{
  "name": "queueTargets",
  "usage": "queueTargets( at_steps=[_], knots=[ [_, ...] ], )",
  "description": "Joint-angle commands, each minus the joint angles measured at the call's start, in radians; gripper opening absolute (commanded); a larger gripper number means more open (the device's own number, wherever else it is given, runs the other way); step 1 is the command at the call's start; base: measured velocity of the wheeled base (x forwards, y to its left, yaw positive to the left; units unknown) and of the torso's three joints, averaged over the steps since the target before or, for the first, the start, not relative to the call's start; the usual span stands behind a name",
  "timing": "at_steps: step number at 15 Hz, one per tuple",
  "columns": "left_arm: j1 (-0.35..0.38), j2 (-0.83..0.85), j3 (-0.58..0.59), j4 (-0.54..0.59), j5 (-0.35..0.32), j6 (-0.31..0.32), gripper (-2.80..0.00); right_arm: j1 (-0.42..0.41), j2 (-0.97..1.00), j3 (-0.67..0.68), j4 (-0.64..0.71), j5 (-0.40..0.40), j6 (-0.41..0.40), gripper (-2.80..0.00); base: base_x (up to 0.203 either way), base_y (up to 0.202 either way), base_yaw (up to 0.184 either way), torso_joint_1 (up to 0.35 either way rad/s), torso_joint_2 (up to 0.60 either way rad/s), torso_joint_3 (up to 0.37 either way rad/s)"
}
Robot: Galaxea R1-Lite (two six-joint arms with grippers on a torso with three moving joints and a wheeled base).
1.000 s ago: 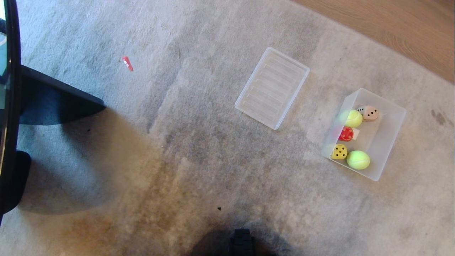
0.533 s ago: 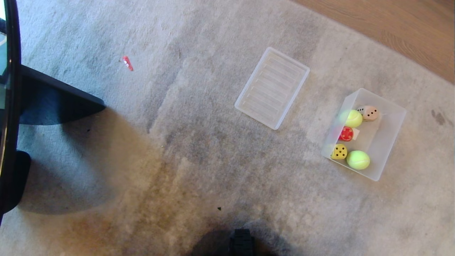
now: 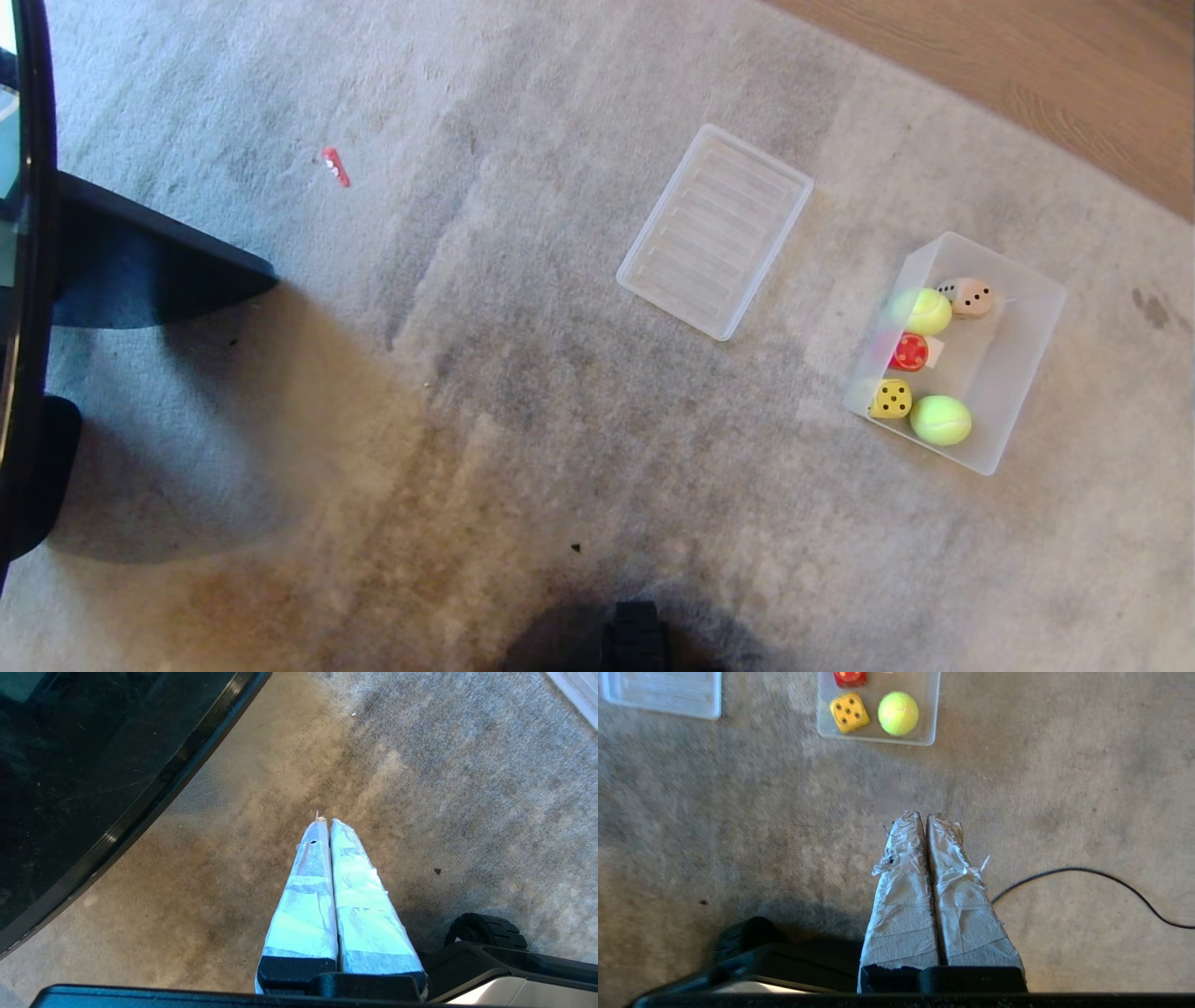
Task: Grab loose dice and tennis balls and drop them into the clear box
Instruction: Pick up toys out of the box
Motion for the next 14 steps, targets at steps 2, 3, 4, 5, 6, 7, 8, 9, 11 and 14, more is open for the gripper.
queueTargets(
  at_steps=[2, 3, 4, 5, 6, 7, 8, 9, 11, 14],
  knots=[
    [0.0, -0.01, 0.0, -0.001, 0.0, 0.0, -2.8, -0.007, -0.158, 0.122, 0.019, 0.005, -0.063, -2.8, 0.0, 0.0, 0.0, 0.0, 0.0, 0.0],
    [0.0, -0.01, 0.0, -0.001, 0.0, -0.002, -2.8, -0.007, -0.155, 0.168, -0.023, 0.02, -0.128, -2.8, 0.0, 0.0, 0.0, 0.0, 0.0, 0.0],
    [0.0, -0.01, 0.0, -0.001, 0.0, -0.002, -2.8, -0.007, -0.154, 0.22, -0.099, 0.029, -0.167, -2.8, 0.0, 0.0, 0.0, 0.0, 0.0, 0.0],
    [0.0, -0.01, 0.0, -0.001, 0.0, -0.002, -2.8, -0.008, -0.154, 0.273, -0.188, 0.038, -0.189, -2.8, 0.0, 0.0, 0.0, 0.0, 0.0, 0.0],
    [0.0, -0.008, 0.0, -0.001, 0.0, -0.002, -2.8, -0.008, -0.153, 0.299, -0.255, 0.06, -0.22, -2.8, 0.0, 0.0, 0.0, 0.0, 0.0, 0.0],
    [0.0, -0.01, 0.0, -0.001, 0.0, -0.002, -2.8, -0.008, -0.153, 0.304, -0.25, 0.115, -0.236, -2.8, 0.0, 0.0, 0.0, 0.0, 0.0, 0.0],
    [0.0, -0.01, 0.0, -0.001, 0.0, -0.002, -2.8, -0.008, -0.153, 0.312, -0.231, 0.162, -0.239, -2.8, 0.0, 0.0, 0.0, 0.0, 0.0, 0.0],
    [0.0, -0.01, 0.0, -0.001, 0.0, -0.002, -2.8, -0.007, -0.153, 0.318, -0.224, 0.173, -0.25, -2.8, 0.0, 0.0, 0.0, 0.0, 0.0, 0.0],
    [0.0, -0.01, 0.0, -0.001, 0.0, -0.002, -2.8, -0.007, -0.153, 0.318, -0.219, 0.179, -0.281, -2.8, 0.0, 0.0, 0.0, 0.0, 0.0, 0.0],
    [0.0, -0.01, 0.0, -0.001, 0.0, -0.002, -2.8, -0.008, -0.153, 0.32, -0.22, 0.179, -0.281, -2.8, 0.0, 0.0, 0.0, 0.0, 0.0, 0.0]
  ],
)
